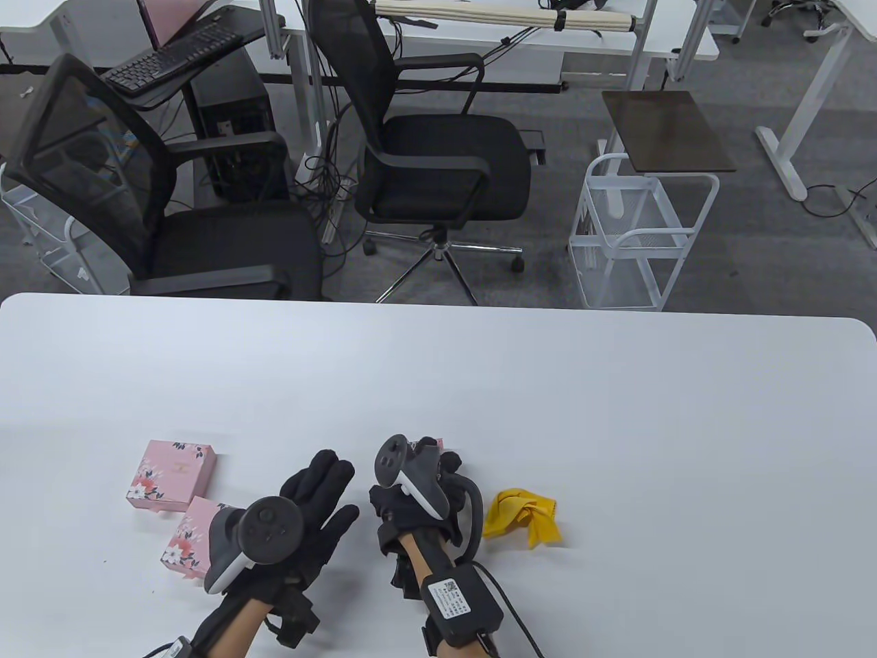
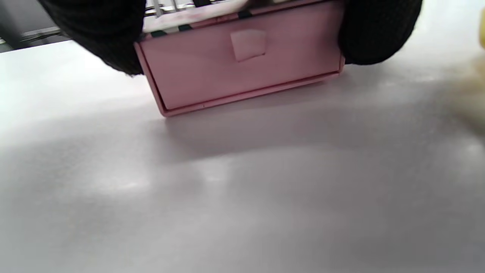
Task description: Dust necklace
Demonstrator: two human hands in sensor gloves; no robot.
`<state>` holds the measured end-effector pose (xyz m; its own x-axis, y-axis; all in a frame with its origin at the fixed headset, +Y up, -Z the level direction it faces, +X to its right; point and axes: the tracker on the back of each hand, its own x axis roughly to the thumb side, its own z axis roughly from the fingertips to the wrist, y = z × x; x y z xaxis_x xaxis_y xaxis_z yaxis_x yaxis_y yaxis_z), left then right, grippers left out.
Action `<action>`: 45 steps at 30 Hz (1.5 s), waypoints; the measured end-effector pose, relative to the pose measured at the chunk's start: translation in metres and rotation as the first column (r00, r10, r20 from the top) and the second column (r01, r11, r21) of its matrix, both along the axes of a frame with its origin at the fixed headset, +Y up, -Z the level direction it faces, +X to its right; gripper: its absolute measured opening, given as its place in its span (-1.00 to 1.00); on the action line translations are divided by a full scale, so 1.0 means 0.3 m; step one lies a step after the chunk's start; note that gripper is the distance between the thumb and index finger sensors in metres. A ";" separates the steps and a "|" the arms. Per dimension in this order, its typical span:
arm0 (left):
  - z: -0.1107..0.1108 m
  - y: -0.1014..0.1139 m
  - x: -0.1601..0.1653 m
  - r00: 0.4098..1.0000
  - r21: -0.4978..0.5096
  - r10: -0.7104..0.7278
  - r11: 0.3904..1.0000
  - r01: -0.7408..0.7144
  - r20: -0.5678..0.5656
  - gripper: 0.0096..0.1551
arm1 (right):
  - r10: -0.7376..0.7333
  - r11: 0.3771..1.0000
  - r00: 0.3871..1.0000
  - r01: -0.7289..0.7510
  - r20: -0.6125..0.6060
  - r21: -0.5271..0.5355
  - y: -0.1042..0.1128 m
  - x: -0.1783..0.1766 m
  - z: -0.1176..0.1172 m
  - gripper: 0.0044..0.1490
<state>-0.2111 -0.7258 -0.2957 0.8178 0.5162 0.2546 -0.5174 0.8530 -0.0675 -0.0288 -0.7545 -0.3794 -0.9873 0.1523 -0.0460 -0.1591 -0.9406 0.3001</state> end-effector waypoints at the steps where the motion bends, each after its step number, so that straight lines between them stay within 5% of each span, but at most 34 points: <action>1: 0.000 0.000 0.001 1.000 -0.002 -0.004 1.000 0.004 0.000 -0.26 | 0.024 1.000 1.000 -0.024 -0.002 0.002 0.011 0.002 0.004 0.36; 7: 0.003 -0.008 0.011 0.999 -0.009 -0.034 0.999 0.034 0.009 -0.25 | 0.083 0.988 0.997 -0.081 -0.010 0.135 0.192 0.126 0.014 0.37; 13: 0.004 -0.004 0.023 0.999 -0.003 -0.036 0.999 0.036 0.021 -0.25 | 0.066 0.974 0.989 -0.093 0.135 0.209 0.295 0.455 -0.002 0.37; 21: 0.002 -0.005 0.034 0.998 0.000 -0.047 0.999 0.047 0.032 -0.26 | 0.024 0.983 0.958 -0.075 0.284 0.170 0.211 0.718 -0.016 0.36; 35: 0.003 -0.003 0.033 0.999 -0.004 -0.031 1.000 0.031 0.034 -0.24 | -0.014 0.999 0.950 0.028 0.312 -0.043 0.011 0.771 -0.062 0.32; 41: 0.004 -0.003 0.032 0.999 -0.007 -0.036 0.999 0.036 0.030 -0.22 | 0.023 1.000 0.959 -0.016 0.283 -0.027 0.056 0.760 -0.049 0.28; 45: 0.003 0.001 0.025 0.999 -0.007 -0.030 1.000 0.030 0.022 -0.21 | 0.048 0.986 0.969 -0.085 0.244 0.142 0.148 0.714 -0.006 0.16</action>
<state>-0.2034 -0.7254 -0.2948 0.8271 0.4936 0.2688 -0.4902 0.8675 -0.0844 0.1855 -0.7101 -0.3810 -0.9584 0.1101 -0.2632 -0.1446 -0.9827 0.1156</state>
